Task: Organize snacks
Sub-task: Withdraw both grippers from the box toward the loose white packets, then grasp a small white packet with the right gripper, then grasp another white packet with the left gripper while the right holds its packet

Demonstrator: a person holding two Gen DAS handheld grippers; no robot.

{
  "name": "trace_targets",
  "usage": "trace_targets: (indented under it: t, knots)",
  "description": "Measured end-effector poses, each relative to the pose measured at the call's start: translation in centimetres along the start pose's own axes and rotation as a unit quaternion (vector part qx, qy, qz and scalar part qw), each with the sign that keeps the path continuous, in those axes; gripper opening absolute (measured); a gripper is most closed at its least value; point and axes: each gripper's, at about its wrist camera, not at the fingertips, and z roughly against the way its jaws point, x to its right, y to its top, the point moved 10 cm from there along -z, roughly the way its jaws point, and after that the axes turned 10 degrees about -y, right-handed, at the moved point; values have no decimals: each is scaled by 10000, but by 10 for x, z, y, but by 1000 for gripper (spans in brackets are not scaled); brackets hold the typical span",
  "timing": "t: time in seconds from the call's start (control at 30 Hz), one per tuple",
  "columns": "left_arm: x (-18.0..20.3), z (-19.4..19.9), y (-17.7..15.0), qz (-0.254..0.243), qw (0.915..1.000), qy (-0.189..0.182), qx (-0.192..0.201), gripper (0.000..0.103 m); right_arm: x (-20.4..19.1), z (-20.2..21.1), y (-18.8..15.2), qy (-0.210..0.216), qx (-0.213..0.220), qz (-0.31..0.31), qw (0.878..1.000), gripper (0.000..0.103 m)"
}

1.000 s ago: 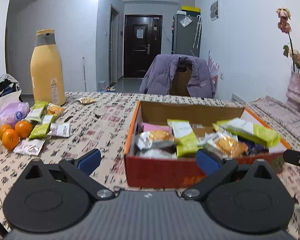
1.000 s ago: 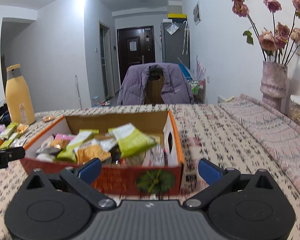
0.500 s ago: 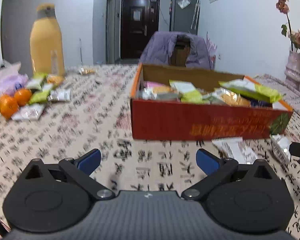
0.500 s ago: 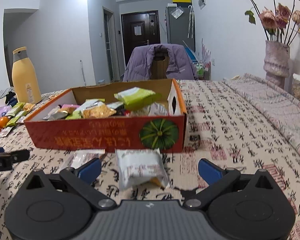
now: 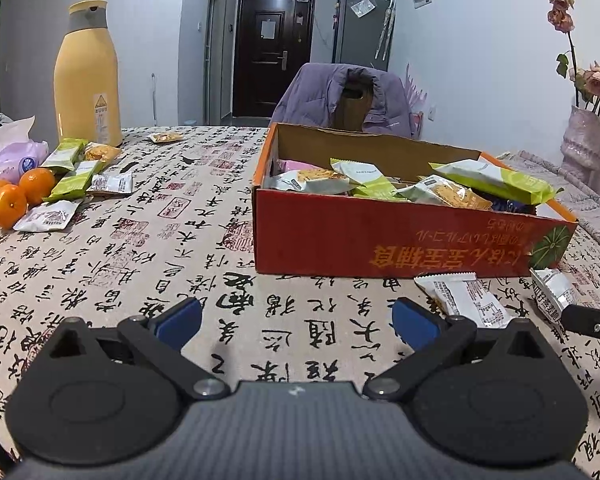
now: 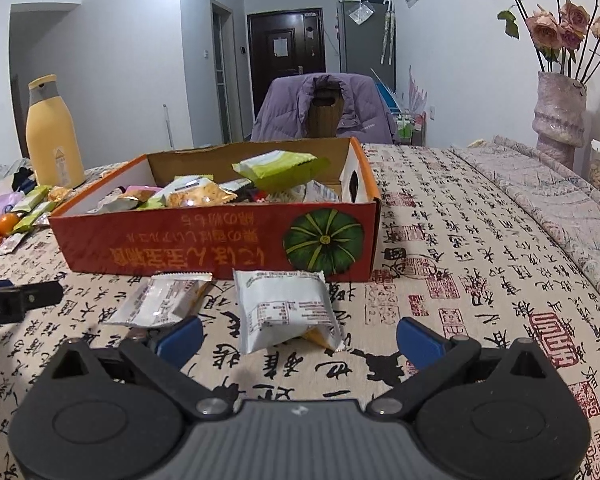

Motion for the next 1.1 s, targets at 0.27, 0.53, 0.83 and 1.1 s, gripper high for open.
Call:
trace_targets:
  t: [0.27,0.53,0.83,1.1]
  knots:
    - [0,-1,-1,13,10000,-7,-8,103,-6,-20,11,12,-128,183,9997,103]
    - [0,-1,-1,-13,10000,60,-21,103,-13,-43,12,320,-353,241,9986,55]
    - [8,0,3,-271,9993,257,4,103,-1,-26,20,397,126,-110,9991,51]
    - [57,-13,21,-425,9990,28,-142,103,33,-18,26,93,442,-736,9963,51]
